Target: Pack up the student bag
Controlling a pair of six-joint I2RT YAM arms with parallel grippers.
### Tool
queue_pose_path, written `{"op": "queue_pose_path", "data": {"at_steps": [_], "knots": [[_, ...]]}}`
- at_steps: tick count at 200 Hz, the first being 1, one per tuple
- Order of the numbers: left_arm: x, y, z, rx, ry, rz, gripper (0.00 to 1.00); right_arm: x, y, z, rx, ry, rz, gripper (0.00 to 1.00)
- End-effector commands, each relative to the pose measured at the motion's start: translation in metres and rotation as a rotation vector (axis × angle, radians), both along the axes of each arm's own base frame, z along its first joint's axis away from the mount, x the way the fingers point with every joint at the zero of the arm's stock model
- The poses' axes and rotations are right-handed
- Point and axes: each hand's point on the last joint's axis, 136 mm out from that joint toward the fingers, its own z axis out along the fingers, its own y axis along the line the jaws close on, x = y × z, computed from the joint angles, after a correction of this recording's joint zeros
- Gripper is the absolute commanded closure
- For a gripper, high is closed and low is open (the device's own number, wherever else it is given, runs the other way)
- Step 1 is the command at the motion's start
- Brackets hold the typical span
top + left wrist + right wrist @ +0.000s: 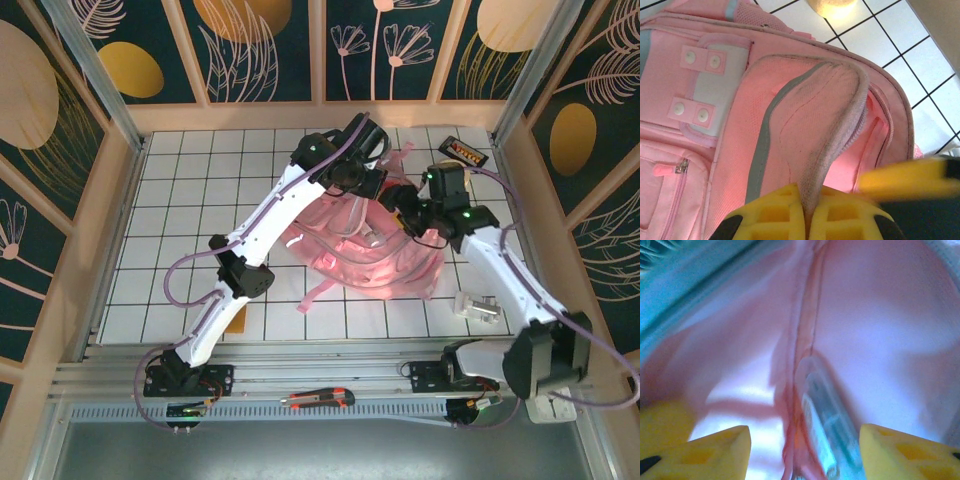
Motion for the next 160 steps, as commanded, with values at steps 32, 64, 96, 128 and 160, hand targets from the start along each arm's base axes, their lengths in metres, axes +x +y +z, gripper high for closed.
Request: {"op": "queue_pose_path", "data": {"at_steps": [32,64,96,128,160], "knots": [[0.005,-0.001,0.030,-0.079,-0.051,0.027,1.00,-0.081,0.035,-0.012,0.062,0.063,0.228,0.92],[0.005,0.000,0.029,-0.073,-0.052,0.024,1.00,-0.099,0.063,-0.023,0.056,0.081,0.302,1.00],[0.003,0.000,0.029,-0.074,-0.048,0.020,1.00,-0.096,0.073,-0.042,-0.004,0.111,0.334,1.00],[0.002,0.003,0.027,-0.054,-0.046,0.016,1.00,-0.074,0.047,-0.061,-0.062,0.136,0.284,1.00],[0.000,0.004,0.021,-0.037,-0.030,0.009,1.00,-0.033,0.012,-0.058,-0.081,0.105,0.222,1.00]]}}
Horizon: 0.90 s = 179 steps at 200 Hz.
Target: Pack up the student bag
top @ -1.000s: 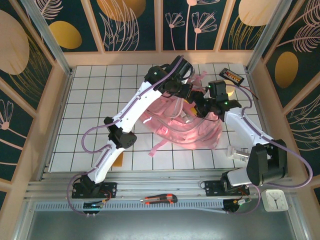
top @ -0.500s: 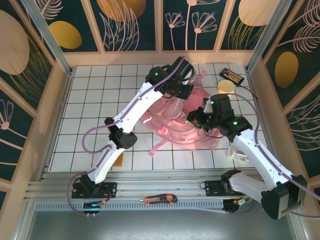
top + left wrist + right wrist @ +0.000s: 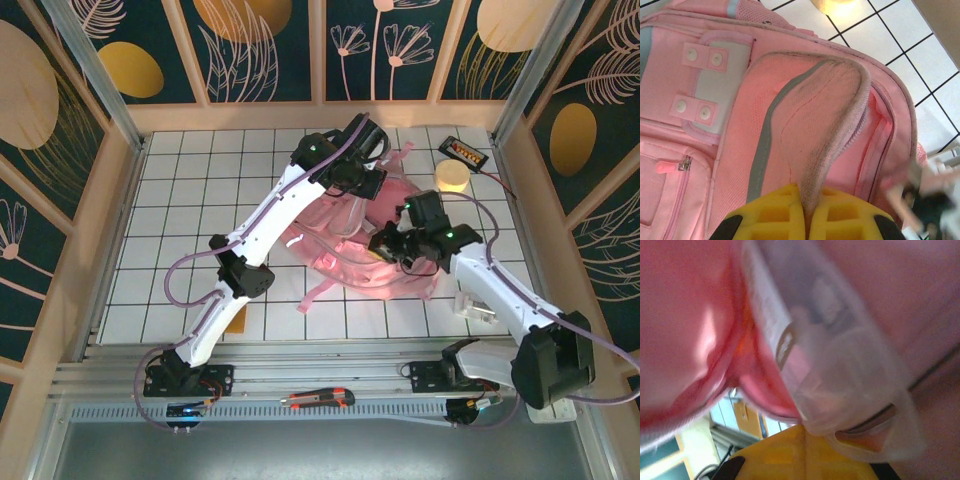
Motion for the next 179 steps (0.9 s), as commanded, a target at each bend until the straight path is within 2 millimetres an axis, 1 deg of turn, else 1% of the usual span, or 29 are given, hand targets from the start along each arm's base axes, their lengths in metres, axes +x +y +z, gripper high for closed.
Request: {"op": "queue_pose_path", "data": {"at_steps": [1,16,28,49,77,93,113,131,140,145,147,151,161,169,179], "knots": [[0.000,0.003,0.023,-0.046,-0.035,0.009,1.00,0.029,-0.020,0.010,-0.033,-0.065,0.000,1.00],[0.000,0.003,0.021,-0.041,-0.029,0.007,1.00,0.052,-0.028,0.019,-0.043,-0.098,-0.012,1.00],[0.000,0.003,0.020,-0.039,-0.027,0.005,1.00,0.068,-0.032,0.021,-0.053,-0.119,-0.019,1.00],[-0.002,0.002,0.017,-0.038,-0.016,-0.002,1.00,0.091,-0.030,0.017,-0.053,-0.131,-0.021,1.00],[-0.003,0.002,0.017,-0.036,-0.013,-0.006,1.00,0.113,-0.030,0.011,-0.073,-0.154,-0.041,1.00],[-0.004,0.001,0.018,-0.040,-0.011,-0.010,1.00,0.122,-0.030,0.008,-0.075,-0.168,-0.045,1.00],[-0.005,0.002,0.018,-0.037,-0.009,-0.010,1.00,0.126,-0.023,0.010,-0.044,-0.206,-0.024,1.00],[-0.003,0.004,0.017,-0.028,-0.014,0.003,1.00,0.125,-0.017,0.024,-0.002,-0.260,-0.002,1.00],[-0.001,0.007,0.017,-0.017,-0.022,0.018,1.00,0.120,-0.018,0.035,0.004,-0.287,-0.001,0.93],[0.000,0.008,0.016,-0.009,-0.025,0.025,1.00,0.116,-0.020,0.044,0.000,-0.305,-0.004,0.88],[0.000,0.009,0.016,-0.007,-0.026,0.028,0.98,0.115,-0.021,0.046,-0.003,-0.310,-0.006,0.85],[0.001,0.011,0.017,-0.004,-0.029,0.038,0.92,0.110,-0.023,0.052,-0.008,-0.320,-0.011,0.81],[0.003,0.015,0.017,0.011,-0.036,0.058,0.73,0.097,-0.030,0.063,-0.029,-0.330,-0.021,0.68],[0.003,0.020,0.017,0.025,-0.040,0.078,0.59,0.084,-0.036,0.069,-0.053,-0.330,-0.029,0.58],[0.006,0.031,0.013,0.066,-0.044,0.121,0.48,0.067,-0.047,0.073,-0.091,-0.322,-0.041,0.50]]}}
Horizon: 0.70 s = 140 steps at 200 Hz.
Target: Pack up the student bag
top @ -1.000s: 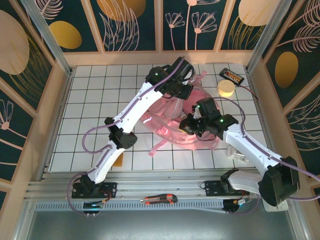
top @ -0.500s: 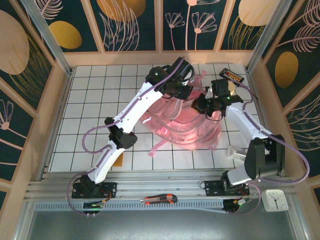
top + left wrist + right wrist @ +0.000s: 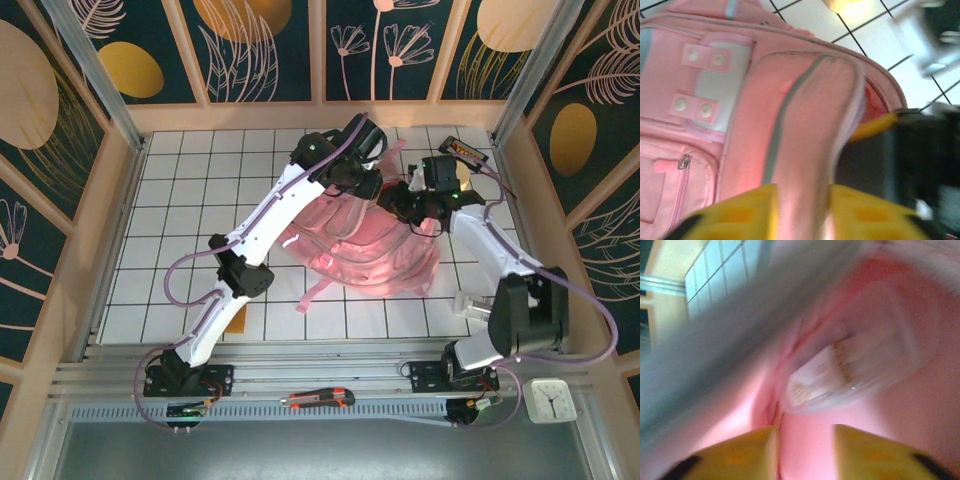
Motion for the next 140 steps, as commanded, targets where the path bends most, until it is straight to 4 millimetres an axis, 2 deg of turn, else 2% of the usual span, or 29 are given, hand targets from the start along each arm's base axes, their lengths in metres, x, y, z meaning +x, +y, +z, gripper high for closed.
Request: {"op": "queue_pose_path", "data": {"at_steps": [1,11,26,40,62,77,97,126,140], "knots": [[0.003,0.025,0.017,0.037,-0.036,0.099,0.47,-0.033,-0.020,0.039,-0.061,-0.089,-0.023,0.49],[0.004,0.038,0.006,0.101,-0.026,0.149,0.39,-0.050,-0.029,0.043,-0.091,-0.086,-0.035,0.44],[0.001,0.063,-0.016,0.224,-0.006,0.214,0.34,-0.071,-0.039,0.050,-0.113,-0.088,-0.055,0.39],[-0.005,0.086,-0.032,0.330,0.006,0.252,0.32,-0.085,-0.040,0.060,-0.093,-0.099,-0.053,0.34],[-0.017,0.121,-0.032,0.406,-0.026,0.312,0.29,-0.099,-0.029,0.074,-0.023,-0.125,-0.023,0.23],[-0.027,0.140,-0.029,0.357,-0.022,0.360,0.28,-0.107,-0.009,0.075,0.014,-0.127,0.030,0.19],[-0.048,0.175,-0.042,0.276,0.047,0.437,0.28,-0.119,0.026,0.063,-0.006,-0.105,0.128,0.18],[-0.087,0.232,-0.056,0.057,0.141,0.606,0.27,-0.140,0.088,0.034,-0.028,-0.050,0.311,0.18],[-0.113,0.261,-0.071,-0.062,0.206,0.708,0.27,-0.150,0.115,0.015,-0.043,-0.021,0.402,0.18]]}}
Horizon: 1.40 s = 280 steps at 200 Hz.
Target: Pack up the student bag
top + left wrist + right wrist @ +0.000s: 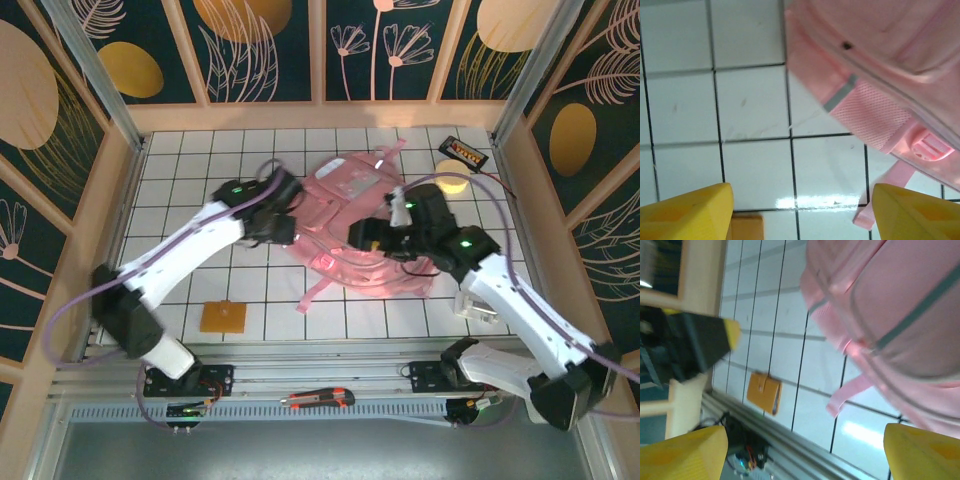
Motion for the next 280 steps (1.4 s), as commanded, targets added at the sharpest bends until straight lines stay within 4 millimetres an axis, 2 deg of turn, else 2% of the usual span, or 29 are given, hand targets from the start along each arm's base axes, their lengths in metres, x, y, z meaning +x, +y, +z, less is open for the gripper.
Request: {"op": "queue_pose_path", "data": {"at_steps": [1,12,25,50,84,101,113,129,151,175,202,222,244,280], "knots": [[-0.020,0.022,-0.005,-0.279,-0.026,0.205,0.27,-0.010,0.040,-0.028,-0.022,0.033,0.098,0.18],[-0.035,0.040,-0.012,-0.377,-0.036,0.294,0.27,-0.017,0.060,-0.041,-0.041,0.054,0.157,0.18],[-0.057,0.057,-0.030,-0.452,-0.020,0.376,0.27,-0.028,0.086,-0.055,-0.050,0.081,0.234,0.18],[-0.085,0.081,-0.062,-0.471,0.001,0.473,0.26,-0.054,0.138,-0.082,-0.058,0.148,0.369,0.18],[-0.098,0.104,-0.098,-0.403,0.016,0.520,0.26,-0.088,0.204,-0.126,-0.023,0.263,0.497,0.19],[-0.102,0.119,-0.113,-0.330,0.027,0.529,0.26,-0.100,0.226,-0.144,-0.013,0.327,0.509,0.20],[-0.097,0.120,-0.113,-0.325,0.022,0.531,0.26,-0.106,0.240,-0.150,0.016,0.353,0.517,0.22],[-0.096,0.129,-0.116,-0.293,0.028,0.565,0.26,-0.111,0.252,-0.156,0.027,0.368,0.517,0.22],[-0.096,0.140,-0.122,-0.262,0.035,0.626,0.26,-0.111,0.258,-0.166,0.027,0.381,0.490,0.25],[-0.097,0.155,-0.127,-0.222,0.021,0.718,0.23,-0.109,0.264,-0.177,0.055,0.413,0.449,0.37],[-0.095,0.156,-0.140,-0.238,0.013,0.770,0.25,-0.104,0.268,-0.183,0.054,0.405,0.417,0.50],[-0.090,0.150,-0.151,-0.279,0.018,0.781,0.30,-0.101,0.270,-0.185,0.050,0.398,0.401,0.60],[-0.086,0.144,-0.160,-0.309,0.031,0.773,0.40,-0.096,0.271,-0.187,0.045,0.388,0.380,0.68],[-0.091,0.129,-0.179,-0.417,0.064,0.770,0.60,-0.092,0.276,-0.184,0.058,0.366,0.373,0.73]]}}
